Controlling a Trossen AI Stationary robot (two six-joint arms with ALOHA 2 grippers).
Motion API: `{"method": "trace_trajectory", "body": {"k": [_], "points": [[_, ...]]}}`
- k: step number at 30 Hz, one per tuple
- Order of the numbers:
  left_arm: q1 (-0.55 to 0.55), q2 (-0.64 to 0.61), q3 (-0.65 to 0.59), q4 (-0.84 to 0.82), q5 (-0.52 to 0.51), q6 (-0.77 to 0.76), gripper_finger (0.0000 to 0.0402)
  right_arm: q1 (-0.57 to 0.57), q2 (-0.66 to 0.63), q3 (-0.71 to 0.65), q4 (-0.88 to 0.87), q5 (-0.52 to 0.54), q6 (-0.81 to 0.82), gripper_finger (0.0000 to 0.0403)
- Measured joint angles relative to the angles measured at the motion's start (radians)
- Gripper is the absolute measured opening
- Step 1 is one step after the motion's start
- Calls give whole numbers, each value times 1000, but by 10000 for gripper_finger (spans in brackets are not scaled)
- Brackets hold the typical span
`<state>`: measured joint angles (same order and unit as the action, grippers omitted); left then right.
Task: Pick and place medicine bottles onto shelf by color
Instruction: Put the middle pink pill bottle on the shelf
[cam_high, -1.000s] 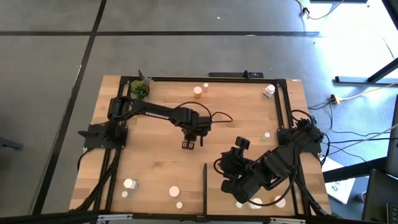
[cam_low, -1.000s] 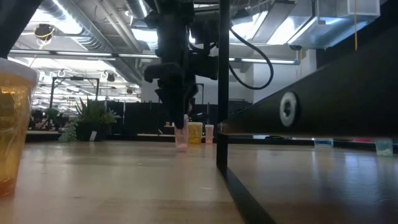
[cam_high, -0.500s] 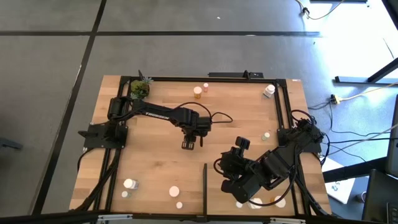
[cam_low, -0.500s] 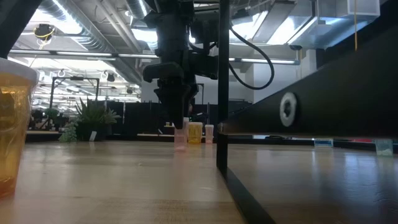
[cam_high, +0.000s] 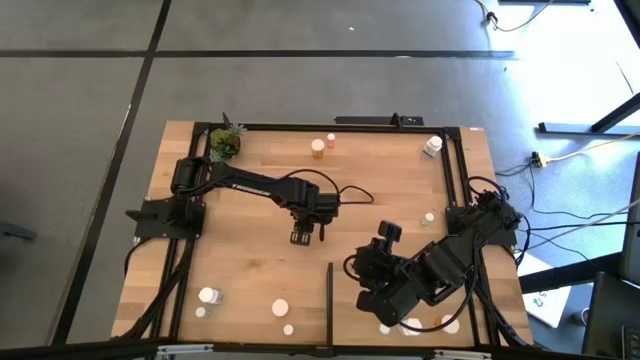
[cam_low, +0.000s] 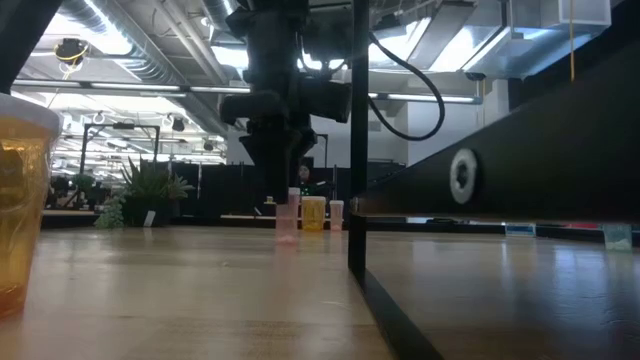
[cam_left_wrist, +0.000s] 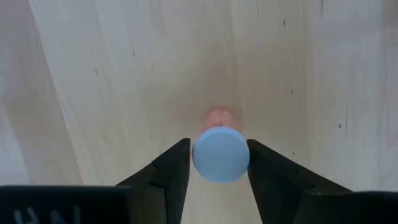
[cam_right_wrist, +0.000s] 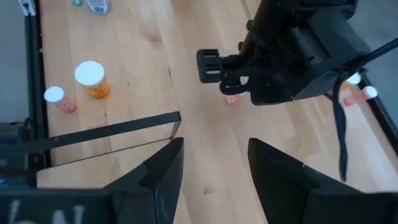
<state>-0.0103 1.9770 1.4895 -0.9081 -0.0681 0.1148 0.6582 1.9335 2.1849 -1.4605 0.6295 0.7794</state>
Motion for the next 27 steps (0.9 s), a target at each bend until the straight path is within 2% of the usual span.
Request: {"method": "trace_trajectory", "body": {"k": [7,15,22,27], "points": [[0,-20,1,-6,-58,24,148,-3,0,0,0,-6,1,181],[-6,-107,2,-36,-58,19,148,-41,1,0,-1,-152,-2,181],[-29,-239,0,-90,-59,-58,148,-65,1,-1,6,-175,-2,181],[-72,-371,2,-103,-77,-117,148,-96,2,-1,40,-304,-50,181]]}}
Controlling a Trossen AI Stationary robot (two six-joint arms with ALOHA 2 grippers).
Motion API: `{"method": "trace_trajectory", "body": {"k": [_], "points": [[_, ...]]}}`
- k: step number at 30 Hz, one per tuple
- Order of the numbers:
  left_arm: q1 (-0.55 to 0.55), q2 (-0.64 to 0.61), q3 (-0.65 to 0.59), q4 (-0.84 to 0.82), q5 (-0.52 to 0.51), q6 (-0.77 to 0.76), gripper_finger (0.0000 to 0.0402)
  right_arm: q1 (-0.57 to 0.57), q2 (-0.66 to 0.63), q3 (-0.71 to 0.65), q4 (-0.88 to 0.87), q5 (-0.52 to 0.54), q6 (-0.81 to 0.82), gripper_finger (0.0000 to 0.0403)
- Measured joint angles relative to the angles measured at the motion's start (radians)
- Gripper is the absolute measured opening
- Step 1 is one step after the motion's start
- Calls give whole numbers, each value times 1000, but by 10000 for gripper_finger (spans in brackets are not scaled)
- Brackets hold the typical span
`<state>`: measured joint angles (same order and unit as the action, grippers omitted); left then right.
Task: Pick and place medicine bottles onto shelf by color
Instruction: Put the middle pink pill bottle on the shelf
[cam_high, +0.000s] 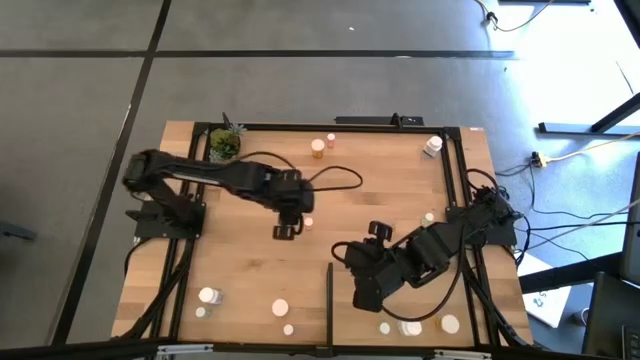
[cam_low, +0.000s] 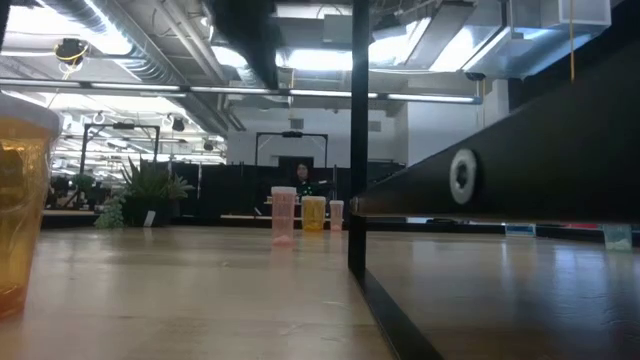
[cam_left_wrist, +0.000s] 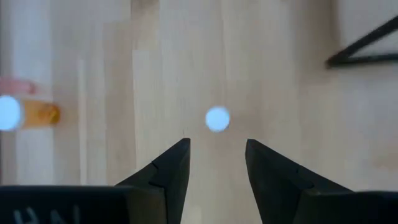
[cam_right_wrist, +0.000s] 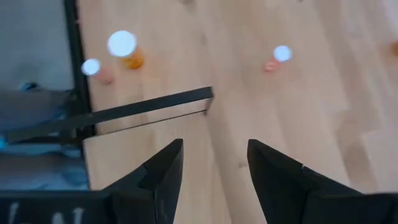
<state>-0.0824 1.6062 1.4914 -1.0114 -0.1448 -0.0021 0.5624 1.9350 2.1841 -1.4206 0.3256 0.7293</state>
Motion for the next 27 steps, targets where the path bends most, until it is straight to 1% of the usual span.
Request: {"method": "trace_trajectory", "body": {"k": [3,5,8,10,12,15,18,21,24,27], "points": [[-37,-78,-1,-34,-3,-56,148,-17,0,0,21,-83,-20,181],[-67,-126,-1,-50,-6,-74,148,-27,0,0,23,-106,-43,181],[-116,-191,-1,-65,-28,-95,148,-37,0,0,31,-110,-68,181],[-153,-229,-2,-99,-50,-115,148,-45,1,0,50,-111,-53,181],[-183,-256,-1,-114,-77,-127,148,-56,1,0,65,-111,-34,181],[-236,-294,-2,-155,-111,-170,148,-75,1,0,81,-110,-54,183],[-276,-313,-1,-190,-135,-182,148,-98,0,0,87,-111,-92,193],[-305,-323,-2,-206,-164,-213,148,-137,6,0,93,-97,-126,211],[-334,-329,-2,-238,-225,-256,148,-190,8,0,103,-94,-131,230],[-359,-333,-2,-272,-243,-295,148,-241,8,0,128,-97,-136,238]]}}
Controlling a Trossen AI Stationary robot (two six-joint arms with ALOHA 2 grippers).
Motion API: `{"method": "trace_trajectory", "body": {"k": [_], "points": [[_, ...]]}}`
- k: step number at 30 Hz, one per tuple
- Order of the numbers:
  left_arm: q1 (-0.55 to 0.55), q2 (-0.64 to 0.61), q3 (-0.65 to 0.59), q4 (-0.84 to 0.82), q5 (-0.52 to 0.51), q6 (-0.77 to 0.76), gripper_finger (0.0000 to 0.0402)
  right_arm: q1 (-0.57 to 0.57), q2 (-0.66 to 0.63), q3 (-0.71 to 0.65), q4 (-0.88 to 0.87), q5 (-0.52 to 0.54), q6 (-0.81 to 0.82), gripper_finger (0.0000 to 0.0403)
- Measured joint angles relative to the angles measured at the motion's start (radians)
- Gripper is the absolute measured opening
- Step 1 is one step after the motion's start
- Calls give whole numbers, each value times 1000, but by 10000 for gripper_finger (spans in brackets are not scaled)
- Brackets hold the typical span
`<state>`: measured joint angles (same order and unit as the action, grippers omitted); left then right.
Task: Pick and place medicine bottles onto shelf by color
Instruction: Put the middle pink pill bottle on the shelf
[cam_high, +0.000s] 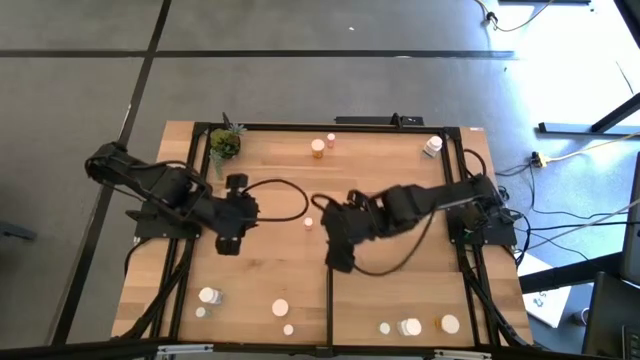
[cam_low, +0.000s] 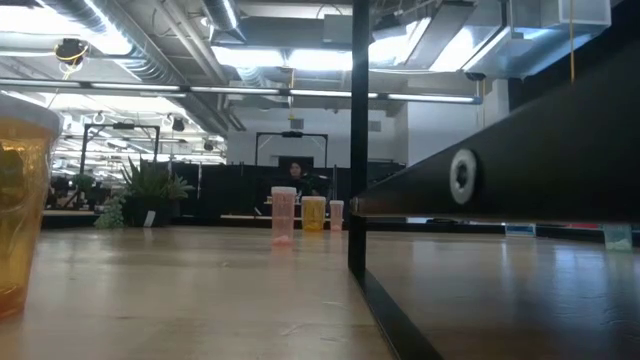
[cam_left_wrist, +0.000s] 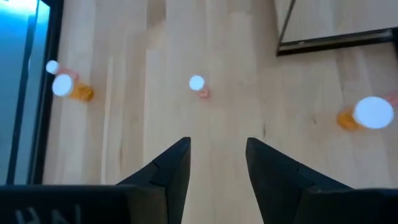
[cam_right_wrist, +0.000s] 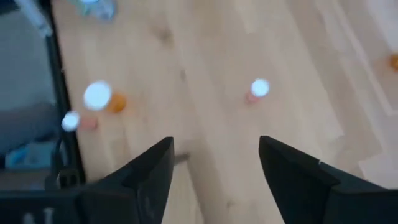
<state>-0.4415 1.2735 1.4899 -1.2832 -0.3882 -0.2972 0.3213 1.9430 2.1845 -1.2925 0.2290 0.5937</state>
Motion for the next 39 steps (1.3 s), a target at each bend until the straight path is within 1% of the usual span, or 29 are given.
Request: {"method": "trace_trajectory", "body": {"k": [2,4,7,10,14,17,21,30,35,39], "points": [[-19,-1,0,-9,0,-23,148,-24,6,0,20,1,-51,238],[-43,-1,0,-15,-1,-41,148,-39,21,2,56,-2,-141,235],[-84,-19,0,-17,-15,-73,148,-53,62,-1,79,-15,-232,229],[-125,-44,0,-20,-41,-114,148,-72,94,-1,93,-17,-242,225],[-182,-79,0,-24,-71,-167,148,-97,162,-2,136,-13,-316,224],[-222,-107,0,-33,-79,-206,148,-113,201,-2,188,-13,-344,224],[-272,-142,0,-67,-89,-223,148,-145,258,0,210,-13,-386,223],[-329,-190,0,-92,-124,-244,148,-210,336,0,195,-19,-363,223],[-333,-198,0,-130,-128,-248,148,-240,355,0,197,-91,-363,223],[-333,-198,0,-145,-129,-249,148,-258,377,-1,193,-111,-359,223]]}}
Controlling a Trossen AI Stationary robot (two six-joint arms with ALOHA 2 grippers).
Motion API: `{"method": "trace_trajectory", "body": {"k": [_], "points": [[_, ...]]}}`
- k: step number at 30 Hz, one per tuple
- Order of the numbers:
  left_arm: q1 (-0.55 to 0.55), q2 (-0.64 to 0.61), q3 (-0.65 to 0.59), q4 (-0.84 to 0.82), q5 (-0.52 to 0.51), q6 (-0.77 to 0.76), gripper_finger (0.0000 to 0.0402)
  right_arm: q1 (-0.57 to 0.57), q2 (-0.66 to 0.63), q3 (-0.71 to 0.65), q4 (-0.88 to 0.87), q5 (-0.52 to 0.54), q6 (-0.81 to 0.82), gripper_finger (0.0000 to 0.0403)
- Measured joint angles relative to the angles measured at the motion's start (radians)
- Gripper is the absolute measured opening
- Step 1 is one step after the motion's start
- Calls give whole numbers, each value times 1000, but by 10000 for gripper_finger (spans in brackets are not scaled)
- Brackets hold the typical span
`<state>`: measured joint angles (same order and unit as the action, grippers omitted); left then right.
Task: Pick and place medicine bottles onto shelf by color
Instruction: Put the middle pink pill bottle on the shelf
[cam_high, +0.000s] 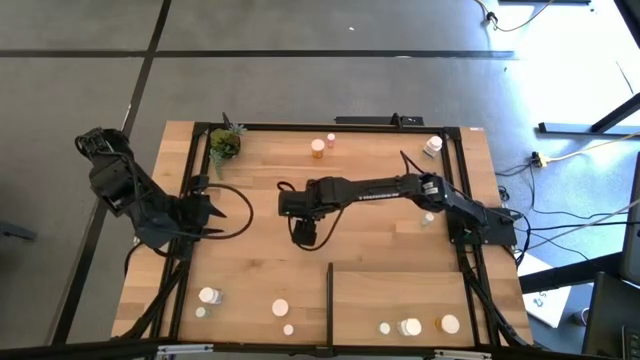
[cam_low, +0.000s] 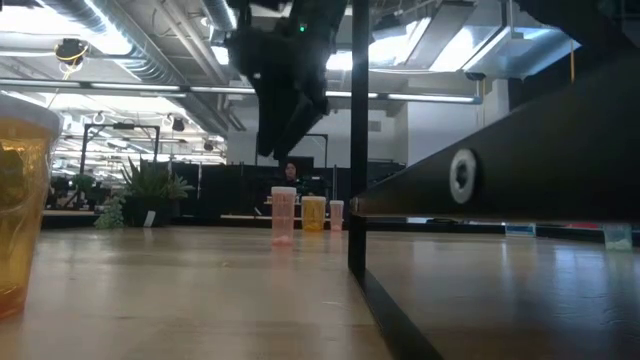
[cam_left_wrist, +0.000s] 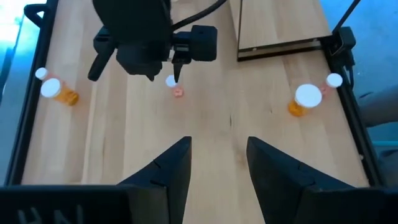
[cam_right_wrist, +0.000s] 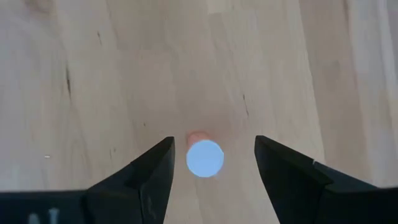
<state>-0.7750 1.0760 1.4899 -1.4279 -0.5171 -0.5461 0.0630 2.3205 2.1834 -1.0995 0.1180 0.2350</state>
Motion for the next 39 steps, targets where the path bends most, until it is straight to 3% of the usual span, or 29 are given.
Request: {"method": "trace_trajectory", "body": {"k": [4,33,39], "points": [[0,0,0,-1,0,0,148,-14,1,0,-10,-73,22,223],[0,1,0,-2,-17,38,148,-31,49,2,-59,-33,65,223],[0,1,0,-2,-26,52,148,-33,52,1,-58,-78,49,223]]}}
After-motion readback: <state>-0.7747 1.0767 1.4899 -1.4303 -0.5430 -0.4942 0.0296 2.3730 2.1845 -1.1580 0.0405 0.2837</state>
